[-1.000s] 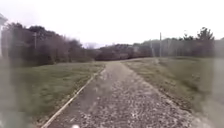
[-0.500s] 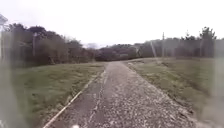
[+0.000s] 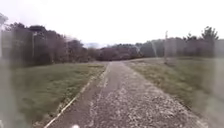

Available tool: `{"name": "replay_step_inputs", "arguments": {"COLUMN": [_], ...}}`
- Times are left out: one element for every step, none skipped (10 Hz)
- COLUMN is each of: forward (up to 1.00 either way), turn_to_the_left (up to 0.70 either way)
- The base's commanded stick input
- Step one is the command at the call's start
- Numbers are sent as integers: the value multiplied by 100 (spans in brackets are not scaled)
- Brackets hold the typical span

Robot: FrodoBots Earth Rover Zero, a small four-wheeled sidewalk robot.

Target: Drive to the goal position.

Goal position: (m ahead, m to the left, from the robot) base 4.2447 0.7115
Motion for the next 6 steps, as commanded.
{"name": "replay_step_inputs", "arguments": {"forward": [70,70,70,70,70,70], "turn_to_the_left": [0,0,0,0,0,0]}}
